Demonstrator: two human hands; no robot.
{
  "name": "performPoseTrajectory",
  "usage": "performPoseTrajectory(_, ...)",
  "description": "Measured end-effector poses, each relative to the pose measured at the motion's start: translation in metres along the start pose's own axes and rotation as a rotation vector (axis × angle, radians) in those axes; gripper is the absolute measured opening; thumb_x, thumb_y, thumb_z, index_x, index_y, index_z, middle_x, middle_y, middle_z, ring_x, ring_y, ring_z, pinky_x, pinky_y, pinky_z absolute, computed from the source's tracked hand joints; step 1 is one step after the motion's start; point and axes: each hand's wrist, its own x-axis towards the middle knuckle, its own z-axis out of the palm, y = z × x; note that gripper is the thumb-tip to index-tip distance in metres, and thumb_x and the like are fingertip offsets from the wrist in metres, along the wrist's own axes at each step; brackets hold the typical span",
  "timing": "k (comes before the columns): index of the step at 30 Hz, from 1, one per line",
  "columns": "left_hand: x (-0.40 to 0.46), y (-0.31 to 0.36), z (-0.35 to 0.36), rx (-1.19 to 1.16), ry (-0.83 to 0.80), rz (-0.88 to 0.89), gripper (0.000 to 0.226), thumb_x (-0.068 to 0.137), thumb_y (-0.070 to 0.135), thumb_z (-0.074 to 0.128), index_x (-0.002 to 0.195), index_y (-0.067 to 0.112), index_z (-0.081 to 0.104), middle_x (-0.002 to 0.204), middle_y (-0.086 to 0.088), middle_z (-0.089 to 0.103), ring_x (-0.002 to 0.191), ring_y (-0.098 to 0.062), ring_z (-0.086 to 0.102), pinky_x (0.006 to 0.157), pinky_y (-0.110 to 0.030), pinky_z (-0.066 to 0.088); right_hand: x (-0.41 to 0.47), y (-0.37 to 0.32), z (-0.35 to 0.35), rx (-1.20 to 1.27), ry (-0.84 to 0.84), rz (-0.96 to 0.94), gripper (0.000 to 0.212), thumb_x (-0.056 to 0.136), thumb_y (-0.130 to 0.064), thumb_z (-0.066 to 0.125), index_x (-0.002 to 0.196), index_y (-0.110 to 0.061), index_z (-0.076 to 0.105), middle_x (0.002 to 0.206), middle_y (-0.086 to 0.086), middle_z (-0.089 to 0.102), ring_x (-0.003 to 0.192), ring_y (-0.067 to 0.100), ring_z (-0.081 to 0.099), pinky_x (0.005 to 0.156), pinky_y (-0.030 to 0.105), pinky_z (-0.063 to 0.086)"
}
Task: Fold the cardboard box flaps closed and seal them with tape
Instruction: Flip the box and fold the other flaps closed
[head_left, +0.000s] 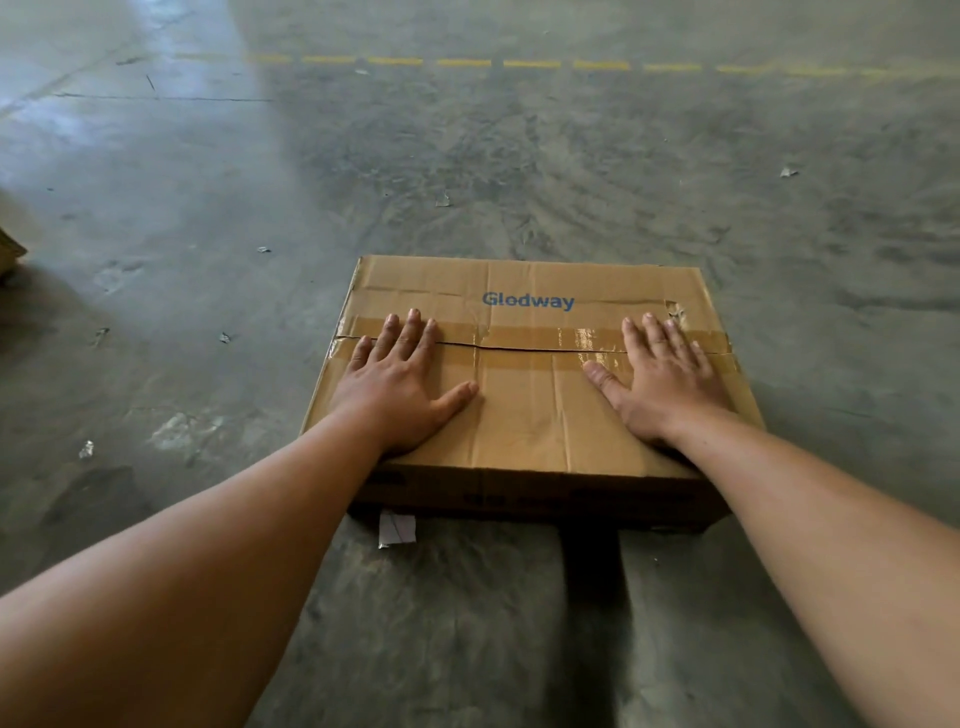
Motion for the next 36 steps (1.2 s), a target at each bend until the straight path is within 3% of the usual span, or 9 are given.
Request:
performPoseTrajectory(17,0.001,0.002,0.0,0.015,-0.021,-0.008,0.109,0.072,0.095,0.007,0.156,0.029,-0.014,0.163,0.005,-0.022,0.148,-0.015,-0.023,0.122,-0.043,-0.006,0.001,-0.004,-0.009,-0.005,-0.063,0.014,0.09,0.081,-0.082,0.004,0.152,-0.03,-0.016,0.159,-0.003,-0.023,0.146,0.017,-0.019,0.117,0.039,-0.009)
performPoseTrajectory(23,-0.005,0.006,-0.002,-0.003,-0.001,-0.041,0.108,0.074,0.093,0.008,0.156,0.028,-0.014,0.163,0.005,-0.022,0.148,-0.015,-0.022,0.122,-0.044,-0.006,-0.016,-0.009,-0.001,0.075,0.147,0.027,0.076,0.094,-0.064,0.02,0.155,-0.02,0.011,0.163,0.007,0.004,0.149,0.022,0.001,0.12,0.042,0.004)
performPoseTrajectory(28,-0.009,0.006,-0.004,-0.014,-0.003,-0.084,0.115,0.072,0.095,0.01,0.156,0.022,-0.015,0.163,0.004,-0.021,0.148,-0.014,-0.021,0.122,-0.044,-0.005,-0.025,0.002,-0.002,-0.006,-0.034,-0.023,0.1,0.079,-0.085,0.008,0.153,-0.022,-0.015,0.159,0.004,-0.021,0.146,0.02,-0.019,0.119,0.04,-0.007)
performPoseTrajectory(36,-0.01,-0.001,-0.008,0.068,-0.07,0.047,0.117,0.068,0.099,0.009,0.155,0.025,-0.019,0.16,0.005,-0.027,0.146,-0.013,-0.027,0.121,-0.045,-0.01,-0.026,-0.001,-0.004,-0.032,-0.068,-0.001,0.101,0.076,-0.086,0.002,0.151,-0.023,-0.021,0.158,0.004,-0.025,0.145,0.02,-0.022,0.119,0.042,-0.008)
